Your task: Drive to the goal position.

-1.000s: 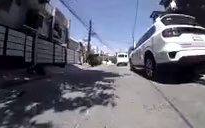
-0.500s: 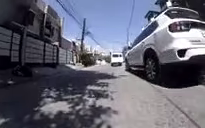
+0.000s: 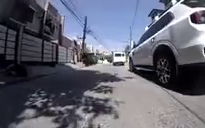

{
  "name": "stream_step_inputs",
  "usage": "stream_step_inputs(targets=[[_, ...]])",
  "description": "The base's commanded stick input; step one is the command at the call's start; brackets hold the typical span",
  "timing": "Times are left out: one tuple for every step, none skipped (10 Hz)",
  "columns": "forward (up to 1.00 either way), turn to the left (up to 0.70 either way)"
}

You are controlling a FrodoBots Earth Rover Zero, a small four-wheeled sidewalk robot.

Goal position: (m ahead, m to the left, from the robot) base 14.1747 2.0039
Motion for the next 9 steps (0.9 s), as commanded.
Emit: stream_step_inputs(targets=[[1.0,0.0],[1.0,0.0],[1.0,0.0],[1.0,0.0],[1.0,0.0],[1.0,0.0],[1.0,0.0],[1.0,-0.08],[1.0,-0.23]])
